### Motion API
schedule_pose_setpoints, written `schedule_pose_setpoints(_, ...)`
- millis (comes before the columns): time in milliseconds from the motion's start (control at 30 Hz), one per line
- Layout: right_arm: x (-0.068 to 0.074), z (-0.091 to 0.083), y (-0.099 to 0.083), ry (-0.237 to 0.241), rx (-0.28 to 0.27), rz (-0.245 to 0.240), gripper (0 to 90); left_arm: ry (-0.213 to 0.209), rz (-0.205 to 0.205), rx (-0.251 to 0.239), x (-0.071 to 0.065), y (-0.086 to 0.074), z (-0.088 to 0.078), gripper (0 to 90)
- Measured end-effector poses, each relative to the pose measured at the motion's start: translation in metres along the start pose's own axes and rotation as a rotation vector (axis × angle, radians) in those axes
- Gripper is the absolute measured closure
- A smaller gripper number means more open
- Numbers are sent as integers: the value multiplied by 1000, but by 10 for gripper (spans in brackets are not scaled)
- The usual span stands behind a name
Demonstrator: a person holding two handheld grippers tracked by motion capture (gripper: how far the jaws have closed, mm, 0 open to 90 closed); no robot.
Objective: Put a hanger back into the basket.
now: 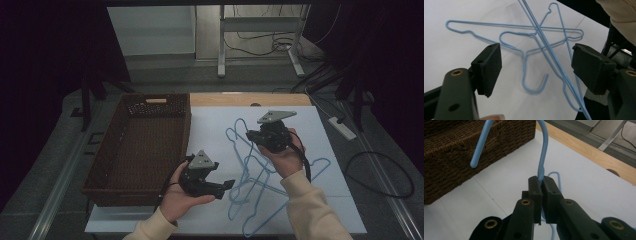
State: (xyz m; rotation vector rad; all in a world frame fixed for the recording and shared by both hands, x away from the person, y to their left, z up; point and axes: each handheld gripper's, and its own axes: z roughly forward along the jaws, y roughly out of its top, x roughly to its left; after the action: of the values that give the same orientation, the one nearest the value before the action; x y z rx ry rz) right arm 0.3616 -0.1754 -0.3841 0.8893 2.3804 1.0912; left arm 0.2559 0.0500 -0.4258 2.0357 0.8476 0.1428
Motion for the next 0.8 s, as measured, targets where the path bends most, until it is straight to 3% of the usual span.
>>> schedule_pose_setpoints(133,1,-1,0,-6,-10,0,864,-11,-13,32,-2,6,18,270)
schedule_pose_setpoints(367,3,-3,-1,-11,-24,-3,864,-51,-40,84,-3,18,44,425)
schedule_pose_setpoints(433,4,-4,-1,-11,-29,-2,864,-56,-40,91,-2,18,47,450)
schedule_pose_setpoints(500,5,-6,-1,-9,-33,-5,864,-70,-51,102,0,18,51,532)
schedule_pose_setpoints(533,5,-7,-1,-6,-36,-5,864,-80,-57,103,1,17,52,633)
schedule_pose_setpoints(567,5,-7,-2,-3,-40,-5,863,-94,-62,106,2,17,53,633)
schedule_pose_setpoints(600,6,-9,-2,-3,-47,-7,863,-109,-73,102,3,16,53,742)
schedule_pose_setpoints(633,6,-9,-2,-3,-47,-7,863,-109,-73,102,3,16,53,777)
schedule_pose_setpoints(800,6,-11,-2,6,-69,-12,862,-122,-107,97,8,15,50,808)
